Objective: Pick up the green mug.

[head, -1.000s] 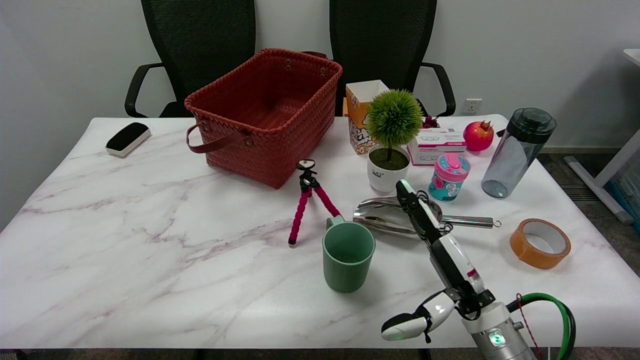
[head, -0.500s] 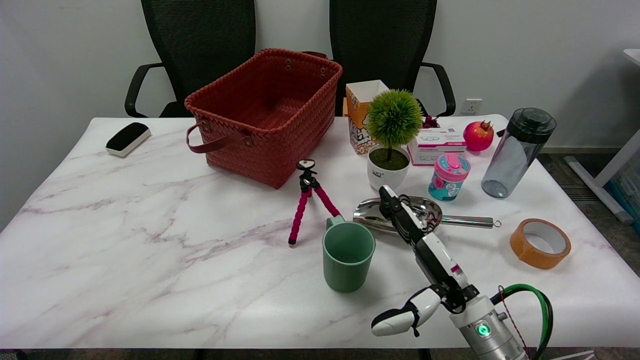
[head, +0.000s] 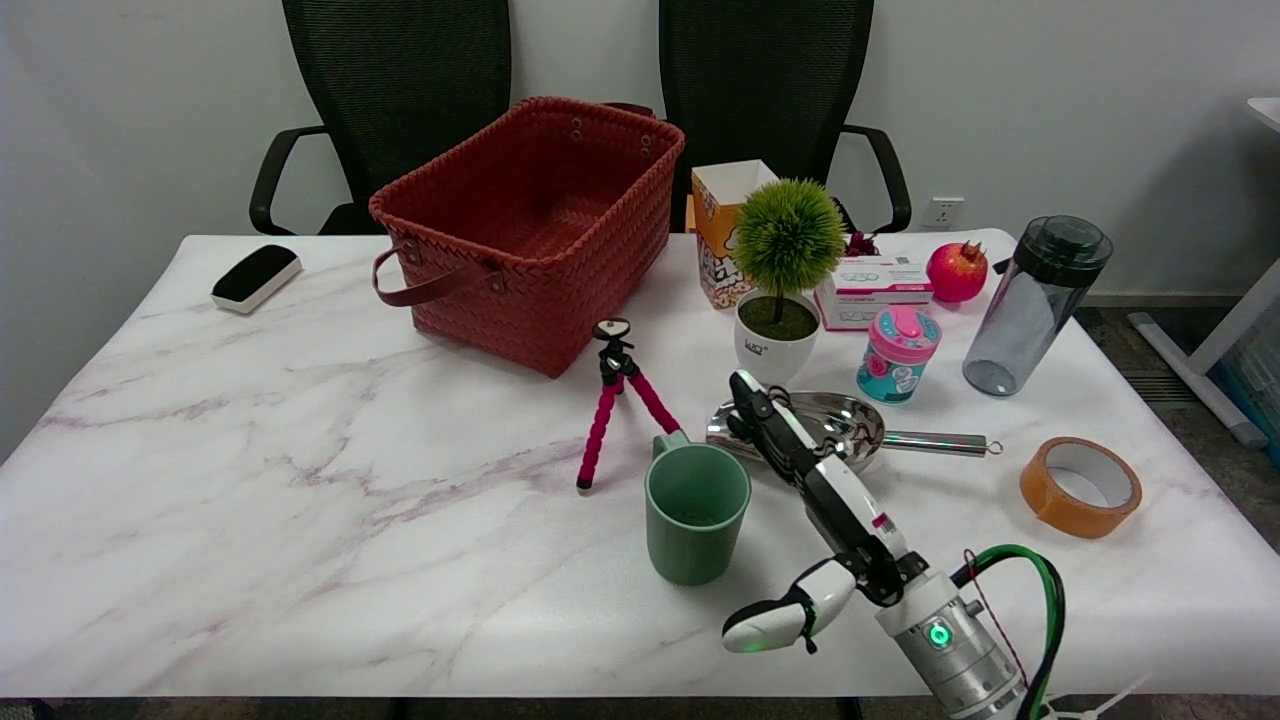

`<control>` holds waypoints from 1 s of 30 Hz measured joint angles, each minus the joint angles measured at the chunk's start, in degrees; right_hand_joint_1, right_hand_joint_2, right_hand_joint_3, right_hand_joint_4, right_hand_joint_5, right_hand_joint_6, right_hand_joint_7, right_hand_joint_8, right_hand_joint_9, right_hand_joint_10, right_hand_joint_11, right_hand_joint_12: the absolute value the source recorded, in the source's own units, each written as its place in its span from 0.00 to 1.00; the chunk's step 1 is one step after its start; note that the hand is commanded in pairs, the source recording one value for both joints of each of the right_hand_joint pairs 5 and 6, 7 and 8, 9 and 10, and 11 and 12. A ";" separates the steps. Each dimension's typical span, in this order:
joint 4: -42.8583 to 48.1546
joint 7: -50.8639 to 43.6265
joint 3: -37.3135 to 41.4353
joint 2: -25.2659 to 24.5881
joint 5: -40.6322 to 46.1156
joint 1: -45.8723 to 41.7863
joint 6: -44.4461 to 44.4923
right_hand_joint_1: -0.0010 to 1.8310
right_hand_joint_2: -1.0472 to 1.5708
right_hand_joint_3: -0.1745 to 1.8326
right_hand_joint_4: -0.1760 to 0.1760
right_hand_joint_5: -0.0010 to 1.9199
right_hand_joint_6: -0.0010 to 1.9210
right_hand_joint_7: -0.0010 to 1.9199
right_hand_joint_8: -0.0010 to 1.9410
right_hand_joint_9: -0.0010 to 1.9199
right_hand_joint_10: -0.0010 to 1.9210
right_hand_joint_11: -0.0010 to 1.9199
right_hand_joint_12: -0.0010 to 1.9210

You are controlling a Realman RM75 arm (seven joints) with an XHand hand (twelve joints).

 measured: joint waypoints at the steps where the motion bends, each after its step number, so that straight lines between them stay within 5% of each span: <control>1: 0.00 0.18 -0.02 0.00 -0.01 0.19 -0.28 0.50 0.40 0.24 0.50 0.00 0.00 0.00 0.00 0.00 0.00 0.08 0.08; 30: -2.38 4.02 0.03 -2.33 2.47 3.48 -7.19 0.48 0.43 0.27 0.50 0.00 0.00 0.00 0.00 0.00 0.00 0.07 0.07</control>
